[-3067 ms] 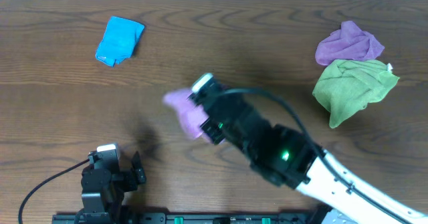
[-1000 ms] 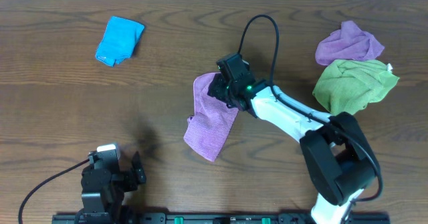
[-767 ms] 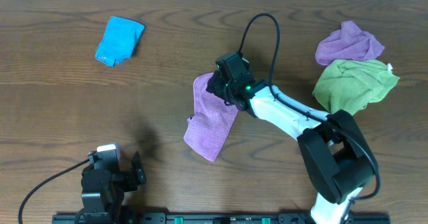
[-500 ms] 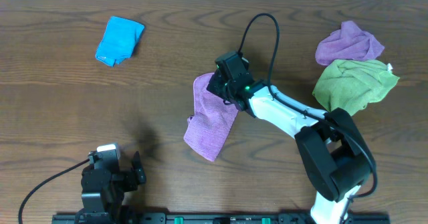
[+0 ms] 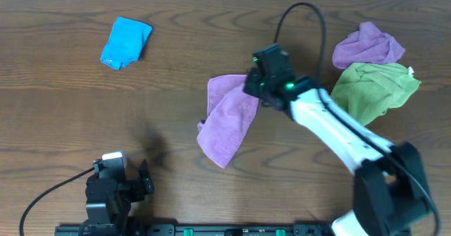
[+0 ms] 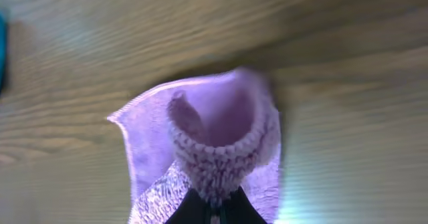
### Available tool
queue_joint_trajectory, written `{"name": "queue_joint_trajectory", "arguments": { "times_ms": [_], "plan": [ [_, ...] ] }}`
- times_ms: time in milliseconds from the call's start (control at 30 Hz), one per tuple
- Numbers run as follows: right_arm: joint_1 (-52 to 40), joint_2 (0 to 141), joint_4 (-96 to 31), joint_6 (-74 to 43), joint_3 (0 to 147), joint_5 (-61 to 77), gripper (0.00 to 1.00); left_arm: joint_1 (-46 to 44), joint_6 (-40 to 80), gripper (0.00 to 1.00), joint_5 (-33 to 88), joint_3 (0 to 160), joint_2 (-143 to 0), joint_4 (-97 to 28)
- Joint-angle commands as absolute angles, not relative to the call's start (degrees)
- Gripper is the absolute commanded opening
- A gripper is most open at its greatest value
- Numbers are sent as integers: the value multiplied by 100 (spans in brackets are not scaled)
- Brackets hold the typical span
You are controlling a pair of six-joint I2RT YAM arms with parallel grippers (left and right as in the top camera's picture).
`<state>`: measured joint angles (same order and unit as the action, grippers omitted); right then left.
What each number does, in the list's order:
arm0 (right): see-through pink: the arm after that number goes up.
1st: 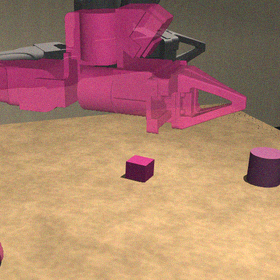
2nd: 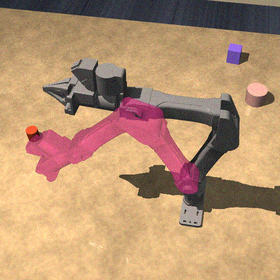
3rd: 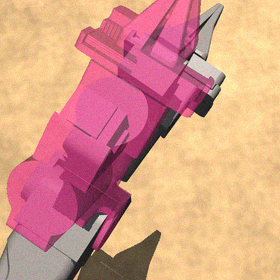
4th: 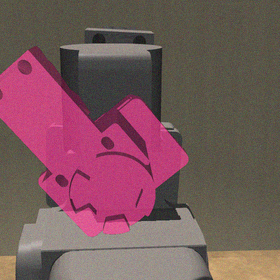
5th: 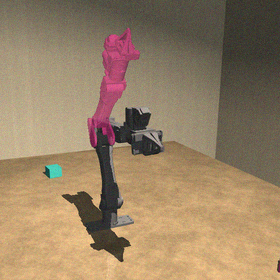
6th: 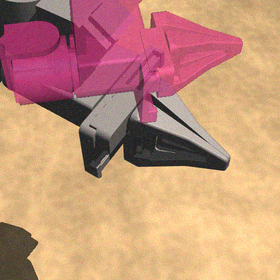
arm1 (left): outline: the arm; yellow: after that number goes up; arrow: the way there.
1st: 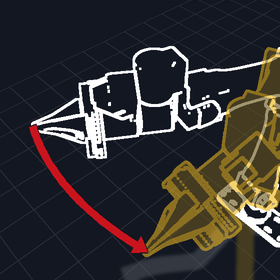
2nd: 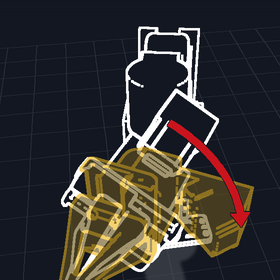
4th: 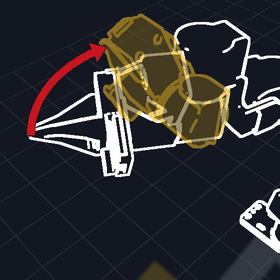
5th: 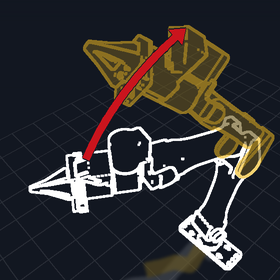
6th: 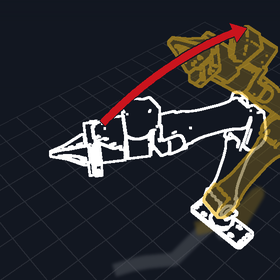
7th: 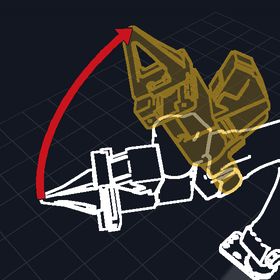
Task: Fold the cloth
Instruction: 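Lower the purple cloth with the right gripper and spread it flat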
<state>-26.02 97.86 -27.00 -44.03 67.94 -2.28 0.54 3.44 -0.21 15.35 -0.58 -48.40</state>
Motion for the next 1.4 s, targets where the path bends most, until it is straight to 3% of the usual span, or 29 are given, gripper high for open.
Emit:
{"name": "queue_joint_trajectory", "arguments": {
  "times_ms": [0, 67, 200, 267, 600, 900, 1367],
  "plan": [
    [-2263, 9679, -3072, -3546, 6869, -779, 11, 25, 276, 95, -38, 1468, -25, -4971],
    [-2038, 9688, -3330, -3406, 6866, -1011, 31, 25, 274, 95, -38, 1468, -25, -4974],
    [-1605, 9708, -3555, -3312, 6869, -1332, 52, 25, 274, 95, -43, 1468, -25, -4971],
    [-1452, 9708, -3577, -3288, 6869, -1151, 57, 25, 274, 95, -40, 1468, -25, -4969],
    [-1975, 9708, -3476, -517, 6869, 2720, 64, 25, 274, 95, -40, 1468, -25, -4967],
    [-3223, 9741, -3557, 805, 6869, 2161, 74, 25, 279, 95, -36, 1468, -25, -4963],
    [-4049, 10304, -3105, 773, 6869, 1347, 78, 25, 346, 95, 8, 1468, -25, -4965]
  ]
}}
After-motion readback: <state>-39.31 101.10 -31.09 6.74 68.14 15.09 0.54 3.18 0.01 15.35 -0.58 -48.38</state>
